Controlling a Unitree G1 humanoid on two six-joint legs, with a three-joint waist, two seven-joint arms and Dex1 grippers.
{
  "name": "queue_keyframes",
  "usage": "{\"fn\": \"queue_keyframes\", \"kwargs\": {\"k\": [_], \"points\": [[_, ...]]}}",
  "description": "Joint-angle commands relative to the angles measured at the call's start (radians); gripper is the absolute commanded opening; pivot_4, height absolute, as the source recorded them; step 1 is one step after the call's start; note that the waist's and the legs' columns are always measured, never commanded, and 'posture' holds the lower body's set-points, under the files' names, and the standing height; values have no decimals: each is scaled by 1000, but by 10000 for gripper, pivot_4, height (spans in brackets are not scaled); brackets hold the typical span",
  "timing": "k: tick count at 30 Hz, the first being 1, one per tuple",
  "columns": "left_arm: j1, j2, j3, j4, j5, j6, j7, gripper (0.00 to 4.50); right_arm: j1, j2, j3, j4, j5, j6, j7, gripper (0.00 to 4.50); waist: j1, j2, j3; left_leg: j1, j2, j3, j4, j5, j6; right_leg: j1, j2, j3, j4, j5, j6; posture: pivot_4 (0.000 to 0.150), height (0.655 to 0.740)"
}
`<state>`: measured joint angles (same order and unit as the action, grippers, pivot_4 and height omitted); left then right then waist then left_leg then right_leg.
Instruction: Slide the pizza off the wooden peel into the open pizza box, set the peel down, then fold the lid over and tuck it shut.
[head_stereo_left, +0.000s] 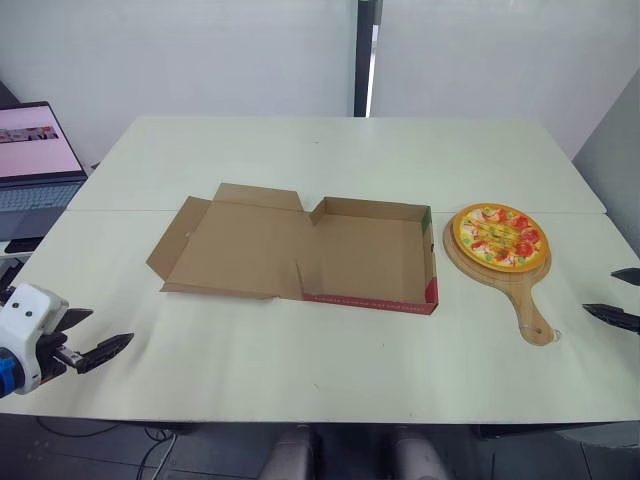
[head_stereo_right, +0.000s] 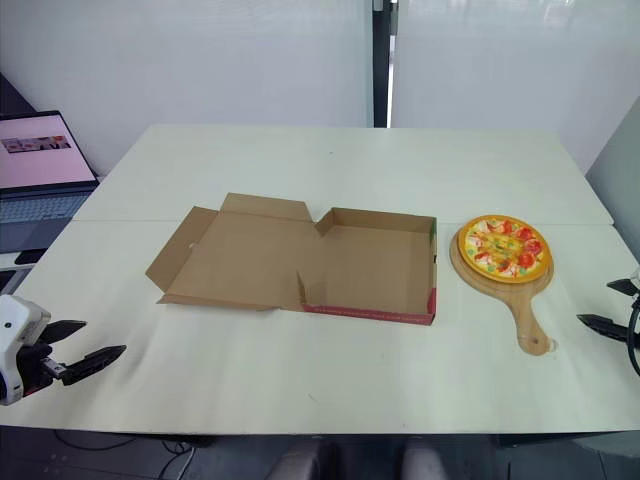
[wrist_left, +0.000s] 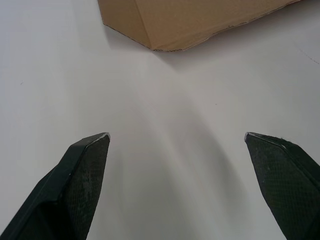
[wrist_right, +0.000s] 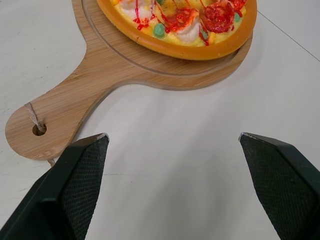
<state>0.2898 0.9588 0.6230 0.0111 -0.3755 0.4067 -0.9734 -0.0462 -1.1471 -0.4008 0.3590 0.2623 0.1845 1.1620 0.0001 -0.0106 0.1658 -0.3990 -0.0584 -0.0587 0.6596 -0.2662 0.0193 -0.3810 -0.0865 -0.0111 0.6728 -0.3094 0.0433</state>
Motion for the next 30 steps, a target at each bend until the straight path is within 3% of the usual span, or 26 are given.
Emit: {"fn": "queue_keyframes", "kwargs": {"k": [1,9,19,30], "points": [[6,5,28,-26,-27,17,-25,44958,-14,-4,-14,-5,9,-4,-2,44787,0,0,0,0,0,0,0,0,0,0,0,0,0,0,0,1500,7281],[-13,23,66,-8,-116,88,-95,44958,-48,14,-24,20,16,-26,-13,44787,-1,0,0,0,0,0,0,0,0,0,0,0,0,0,0,1500,7281],[-14,25,77,1,-131,110,-133,44958,-47,19,-31,20,22,-13,-22,44787,-1,1,0,0,0,0,0,0,0,0,0,0,1,0,0,1500,7281],[-33,34,68,-95,-193,169,-171,44958,-6,20,-65,0,28,-15,-26,44787,-1,1,0,0,0,0,0,0,0,0,0,0,1,0,0,1500,7281]]}}
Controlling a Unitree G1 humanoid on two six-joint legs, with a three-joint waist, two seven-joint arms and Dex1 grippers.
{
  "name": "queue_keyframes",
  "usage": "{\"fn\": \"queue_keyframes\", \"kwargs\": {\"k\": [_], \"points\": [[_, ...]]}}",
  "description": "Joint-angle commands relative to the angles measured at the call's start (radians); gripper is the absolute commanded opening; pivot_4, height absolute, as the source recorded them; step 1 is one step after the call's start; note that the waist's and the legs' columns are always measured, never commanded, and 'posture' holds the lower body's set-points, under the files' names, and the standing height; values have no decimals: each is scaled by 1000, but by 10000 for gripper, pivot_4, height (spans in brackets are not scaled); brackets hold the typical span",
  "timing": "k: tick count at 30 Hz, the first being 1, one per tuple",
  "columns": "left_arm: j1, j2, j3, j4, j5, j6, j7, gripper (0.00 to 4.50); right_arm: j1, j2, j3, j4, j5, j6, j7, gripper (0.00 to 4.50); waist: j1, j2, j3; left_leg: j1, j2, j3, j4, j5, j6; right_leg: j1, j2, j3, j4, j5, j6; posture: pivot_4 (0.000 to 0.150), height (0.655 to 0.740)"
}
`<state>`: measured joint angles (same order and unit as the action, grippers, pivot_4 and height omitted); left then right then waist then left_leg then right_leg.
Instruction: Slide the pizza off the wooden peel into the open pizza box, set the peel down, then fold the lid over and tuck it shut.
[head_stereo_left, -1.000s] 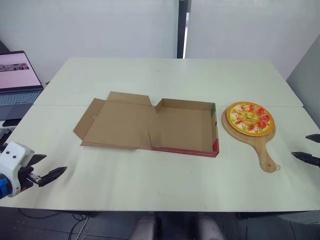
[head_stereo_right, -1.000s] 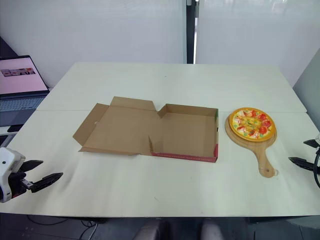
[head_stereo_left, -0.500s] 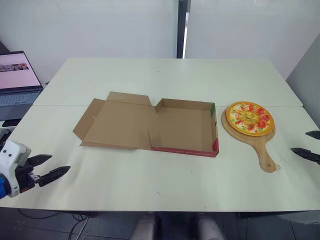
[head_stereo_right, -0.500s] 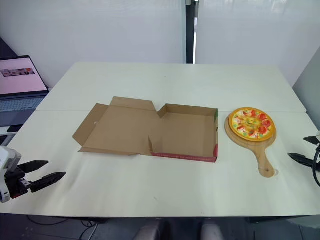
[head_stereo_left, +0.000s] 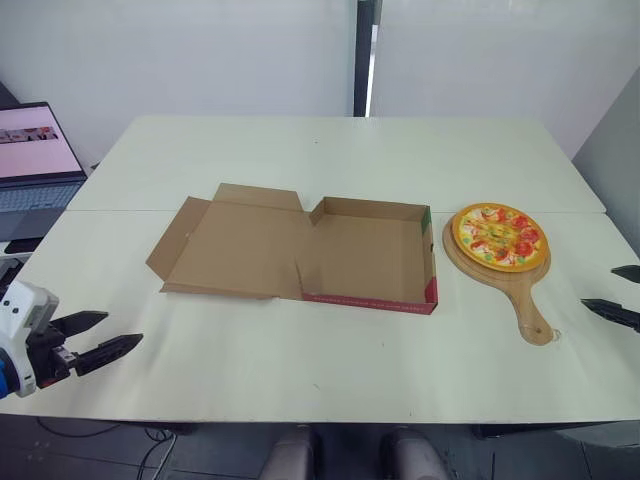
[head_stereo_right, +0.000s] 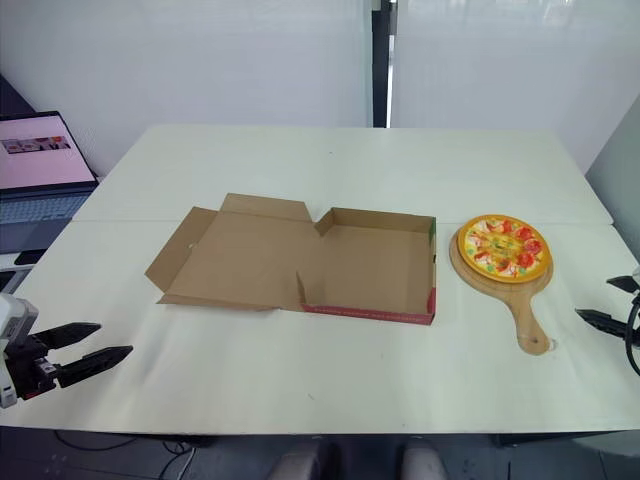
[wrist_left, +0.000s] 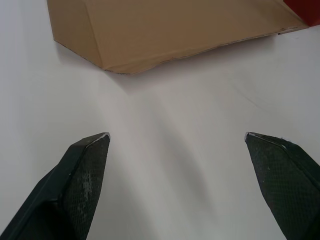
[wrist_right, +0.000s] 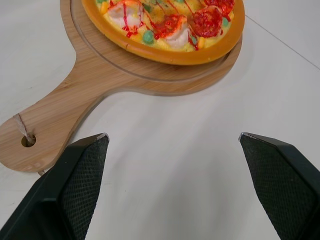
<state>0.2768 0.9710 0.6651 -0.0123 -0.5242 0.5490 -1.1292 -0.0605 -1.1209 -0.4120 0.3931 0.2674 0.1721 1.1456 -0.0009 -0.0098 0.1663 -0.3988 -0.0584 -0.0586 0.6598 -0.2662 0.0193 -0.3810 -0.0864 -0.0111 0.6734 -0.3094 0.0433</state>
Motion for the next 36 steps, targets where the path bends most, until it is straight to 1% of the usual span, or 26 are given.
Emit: {"fn": "queue_keyframes", "kwargs": {"k": [1,4,8,13,16,19,21,24,28,36], "points": [[-35,25,12,-115,-65,44,-15,44958,22,-3,-65,-47,29,6,-12,44787,0,0,0,0,0,0,0,0,0,0,0,0,0,0,0,1500,7281],[-115,26,-49,-232,-127,101,5,44958,75,17,-107,-114,51,43,-28,44787,8,0,0,0,0,0,1,0,0,1,0,0,0,0,0,1500,7281],[-325,13,-209,-334,-196,148,39,44958,192,91,-189,-305,98,137,-80,44787,21,0,0,0,0,-1,1,0,0,1,0,-1,0,0,1,1500,7281],[-565,-23,-384,-377,-265,188,28,44958,312,216,-265,-569,184,295,-174,44787,20,1,0,0,-1,-1,1,0,0,1,1,0,1,1,1,1500,7281],[-689,-49,-469,-394,-307,208,-3,44958,360,306,-264,-705,221,364,-254,44787,15,0,0,1,-1,0,1,0,0,1,2,0,3,1,1,1500,7281],[-788,-73,-529,-402,-346,228,-32,44958,352,392,-238,-791,229,409,-368,44787,10,0,0,1,-1,0,2,0,0,1,2,1,3,1,1,1500,7281],[-834,-72,-560,-398,-366,249,-60,44958,326,420,-199,-812,200,446,-448,44787,4,0,1,1,-1,0,2,0,0,1,2,1,4,1,1,1500,7281],[-891,-78,-590,-378,-378,264,-80,44958,310,417,-121,-828,152,474,-504,44787,0,0,1,1,-1,0,2,0,-1,1,3,1,5,1,1,1500,7281],[-952,-105,-618,-352,-373,261,-90,44958,235,432,-58,-779,81,516,-631,44787,0,-1,1,1,-1,0,3,1,-1,1,3,1,5,0,1,1500,7281],[-978,-137,-669,-347,-349,245,-116,44958,104,467,49,-673,42,563,-704,44787,-1,-1,1,1,-1,-1,3,1,-1,1,4,1,5,0,1,1500,7281]]}}
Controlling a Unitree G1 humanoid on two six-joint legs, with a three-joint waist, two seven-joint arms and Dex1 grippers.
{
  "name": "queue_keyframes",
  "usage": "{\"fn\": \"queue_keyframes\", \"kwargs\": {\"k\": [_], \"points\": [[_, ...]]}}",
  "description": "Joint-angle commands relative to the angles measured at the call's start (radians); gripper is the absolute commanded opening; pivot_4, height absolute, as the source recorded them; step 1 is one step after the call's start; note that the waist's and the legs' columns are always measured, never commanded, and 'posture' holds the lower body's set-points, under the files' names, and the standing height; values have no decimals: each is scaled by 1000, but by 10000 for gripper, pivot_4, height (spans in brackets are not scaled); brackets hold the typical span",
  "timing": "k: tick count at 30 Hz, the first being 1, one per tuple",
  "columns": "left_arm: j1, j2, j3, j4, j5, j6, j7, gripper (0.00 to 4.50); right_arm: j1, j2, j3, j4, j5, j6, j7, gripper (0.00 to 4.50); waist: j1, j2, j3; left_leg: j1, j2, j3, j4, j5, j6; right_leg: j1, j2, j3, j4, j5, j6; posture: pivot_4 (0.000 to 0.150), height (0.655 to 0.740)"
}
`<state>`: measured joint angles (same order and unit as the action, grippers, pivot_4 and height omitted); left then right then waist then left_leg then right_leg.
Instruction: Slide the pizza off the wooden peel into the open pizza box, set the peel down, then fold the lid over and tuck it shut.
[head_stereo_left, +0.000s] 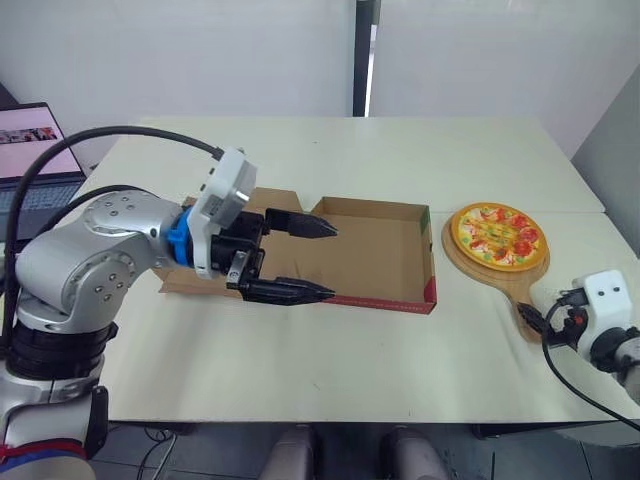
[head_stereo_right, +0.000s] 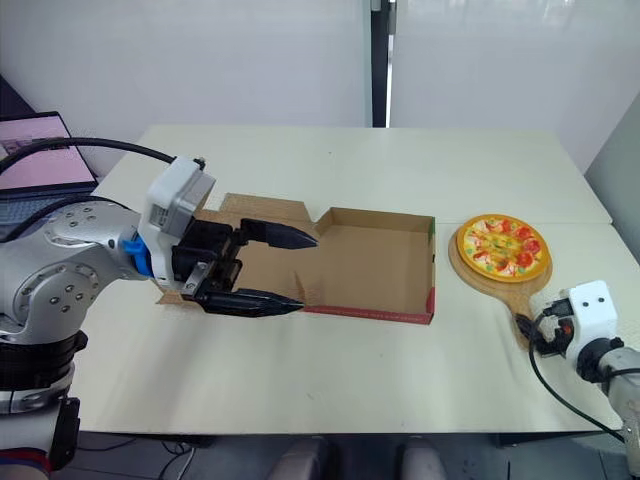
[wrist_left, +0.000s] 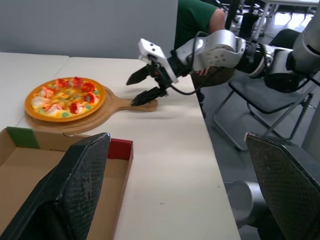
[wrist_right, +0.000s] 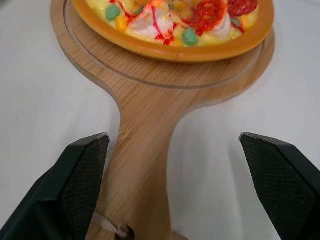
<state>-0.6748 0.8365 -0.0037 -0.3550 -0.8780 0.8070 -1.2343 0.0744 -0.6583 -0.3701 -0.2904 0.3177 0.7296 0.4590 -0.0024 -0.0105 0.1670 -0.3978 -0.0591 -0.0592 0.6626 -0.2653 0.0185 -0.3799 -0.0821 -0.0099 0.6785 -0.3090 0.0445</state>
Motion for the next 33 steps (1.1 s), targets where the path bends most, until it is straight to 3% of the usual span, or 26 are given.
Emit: {"fn": "queue_keyframes", "kwargs": {"k": [1,11,14,20,22,33], "points": [[-30,-9,-5,-2,9,-18,-12,44958,-49,11,15,28,-13,7,-28,44787,0,0,0,0,0,0,0,0,0,0,0,0,0,0,0,1500,7281],[-40,-41,-22,-6,23,-27,-13,44958,-135,48,63,122,-29,75,-70,44787,-2,-1,-1,1,0,0,0,0,0,0,1,0,0,0,0,1500,7281],[-42,-44,-22,-5,26,-27,-12,45000,-141,46,71,137,-30,72,-60,38801,-3,-2,-1,1,1,0,0,0,0,1,1,1,1,0,0,1500,7281],[-36,-43,-14,-2,37,-31,-8,45000,-152,63,61,147,-38,47,-82,19160,-3,-4,-3,3,1,0,1,0,0,3,1,1,0,0,0,1500,7281],[-36,-40,-8,0,39,-31,-6,45000,-159,74,47,150,-44,35,-105,16326,-3,-4,-3,4,1,0,1,0,0,4,1,1,0,0,0,1500,7281],[-50,-29,16,18,34,-22,5,45000,-187,103,-49,127,-28,-56,-167,16326,0,-5,-2,3,0,0,1,0,0,4,1,1,0,0,1,1500,7281]]}}
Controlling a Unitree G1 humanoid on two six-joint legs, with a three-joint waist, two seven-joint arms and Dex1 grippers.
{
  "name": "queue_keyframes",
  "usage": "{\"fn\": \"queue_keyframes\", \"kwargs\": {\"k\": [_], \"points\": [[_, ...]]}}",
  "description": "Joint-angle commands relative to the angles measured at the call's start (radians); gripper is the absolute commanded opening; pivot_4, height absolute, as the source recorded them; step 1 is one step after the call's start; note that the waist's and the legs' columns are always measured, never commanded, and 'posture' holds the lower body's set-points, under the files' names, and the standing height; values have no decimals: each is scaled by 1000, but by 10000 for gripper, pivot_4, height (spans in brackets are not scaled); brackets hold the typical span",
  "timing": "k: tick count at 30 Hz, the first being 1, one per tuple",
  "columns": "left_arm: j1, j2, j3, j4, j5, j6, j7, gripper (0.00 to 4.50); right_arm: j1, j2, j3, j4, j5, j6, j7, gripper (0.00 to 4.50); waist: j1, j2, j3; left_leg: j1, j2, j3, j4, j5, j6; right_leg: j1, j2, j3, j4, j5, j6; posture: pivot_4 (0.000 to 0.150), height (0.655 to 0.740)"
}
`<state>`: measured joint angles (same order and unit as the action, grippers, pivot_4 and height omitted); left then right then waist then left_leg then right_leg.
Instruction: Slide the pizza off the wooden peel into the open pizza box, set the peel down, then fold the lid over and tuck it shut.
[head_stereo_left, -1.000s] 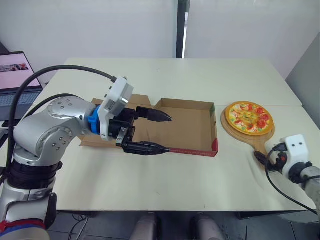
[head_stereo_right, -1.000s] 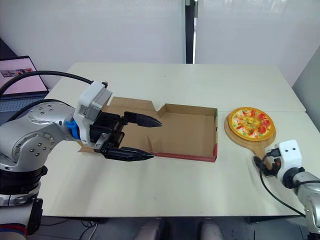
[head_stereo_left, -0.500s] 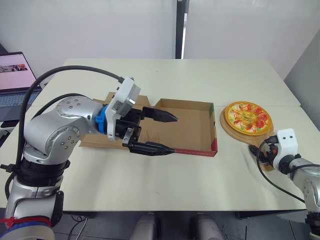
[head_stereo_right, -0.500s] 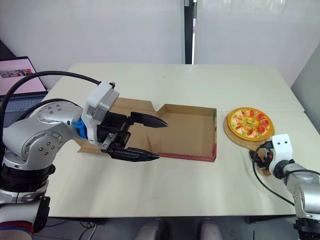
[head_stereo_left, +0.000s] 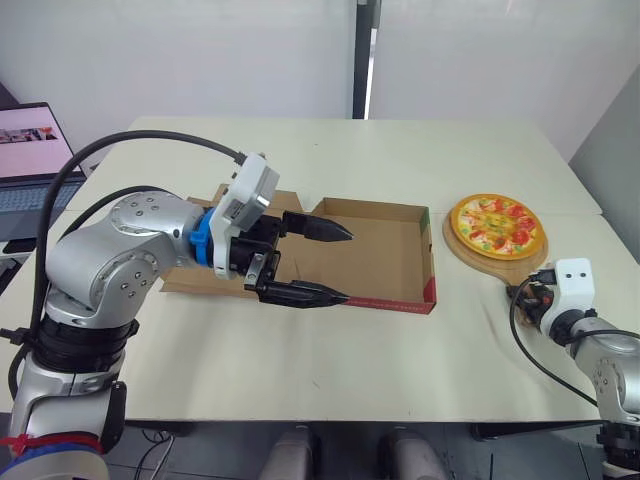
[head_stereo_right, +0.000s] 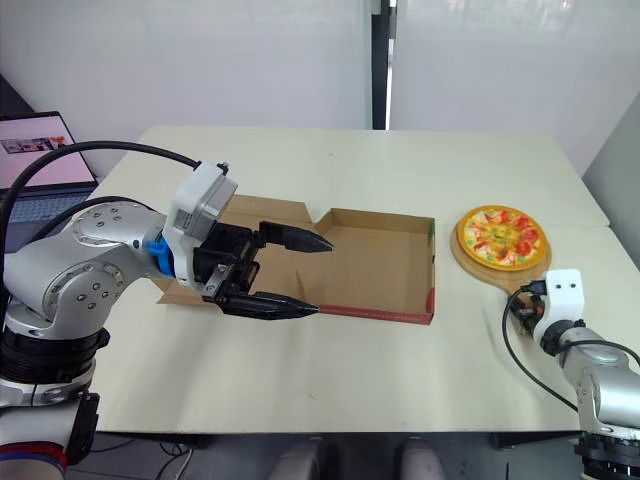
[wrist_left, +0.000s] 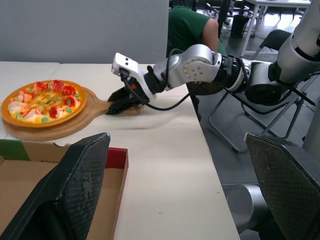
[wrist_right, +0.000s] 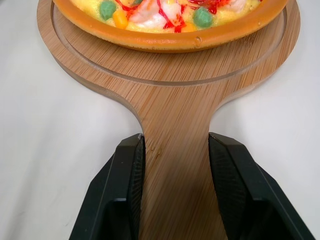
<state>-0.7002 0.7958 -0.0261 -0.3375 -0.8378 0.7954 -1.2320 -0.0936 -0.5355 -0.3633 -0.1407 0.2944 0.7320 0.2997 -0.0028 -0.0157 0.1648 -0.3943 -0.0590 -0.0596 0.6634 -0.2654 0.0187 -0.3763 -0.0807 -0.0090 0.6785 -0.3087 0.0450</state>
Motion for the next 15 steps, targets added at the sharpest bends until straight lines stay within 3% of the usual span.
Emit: {"fn": "queue_keyframes", "kwargs": {"k": [1,15], "points": [[-27,11,38,1,-6,-10,3,45000,-21,-34,-59,-32,-4,-62,0,16326,0,0,0,0,0,0,0,0,0,0,0,0,0,0,0,1500,7281],[55,88,130,-14,-3,15,59,45000,-162,-315,-36,-212,127,112,221,16326,-28,10,6,-6,1,3,-1,0,0,-9,1,2,2,0,0,1500,7281]]}}
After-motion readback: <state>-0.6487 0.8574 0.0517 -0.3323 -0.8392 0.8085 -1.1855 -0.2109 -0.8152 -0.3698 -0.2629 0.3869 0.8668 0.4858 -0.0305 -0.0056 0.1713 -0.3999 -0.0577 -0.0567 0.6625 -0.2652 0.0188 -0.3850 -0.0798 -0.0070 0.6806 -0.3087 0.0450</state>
